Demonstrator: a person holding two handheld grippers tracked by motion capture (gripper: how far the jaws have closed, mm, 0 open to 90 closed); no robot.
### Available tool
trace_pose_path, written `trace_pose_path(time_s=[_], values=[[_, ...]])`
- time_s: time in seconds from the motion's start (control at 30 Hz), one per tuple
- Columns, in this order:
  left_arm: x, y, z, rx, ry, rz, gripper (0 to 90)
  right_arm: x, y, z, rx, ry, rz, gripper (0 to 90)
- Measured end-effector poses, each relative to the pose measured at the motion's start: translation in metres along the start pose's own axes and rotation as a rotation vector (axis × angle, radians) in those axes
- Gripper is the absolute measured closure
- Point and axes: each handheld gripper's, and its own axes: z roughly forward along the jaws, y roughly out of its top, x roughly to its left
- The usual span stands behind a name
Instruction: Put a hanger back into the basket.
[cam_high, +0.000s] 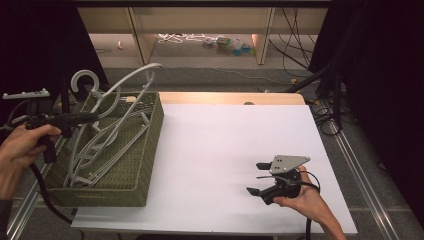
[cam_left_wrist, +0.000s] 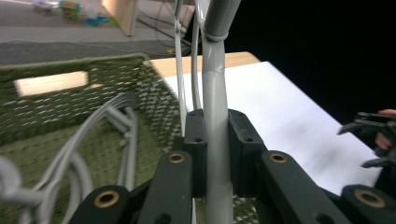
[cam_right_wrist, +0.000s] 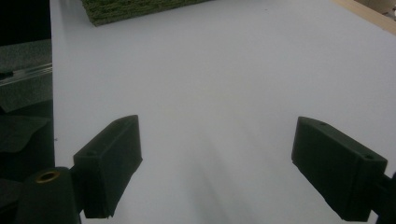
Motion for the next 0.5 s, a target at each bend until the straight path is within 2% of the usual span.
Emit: trace_pose_path(time_s=[0.17,0.2,0.27,0.37,0.5], values=[[0.010,-0.004,0.000,0.028,0.013,0.012,79.4,0.000,0.000,0.000,0.003,0.005,0.001,16.6],[0.012,-0.005,0.001,0.031,0.000,0.016,79.4,0.000,0.000,0.001,0.005,0.004,0.001,16.7],[0.015,-0.006,0.000,0.044,0.019,0.022,79.4,0.000,0.000,0.000,0.014,0.008,0.000,16.7],[0.023,-0.010,-0.001,0.055,0.028,0.013,79.4,0.000,0.000,0.000,0.015,0.010,-0.002,16.8],[0.032,-0.015,-0.004,0.061,0.017,0.000,79.4,0.000,0.000,0.000,0.012,0.018,-0.002,16.8]])
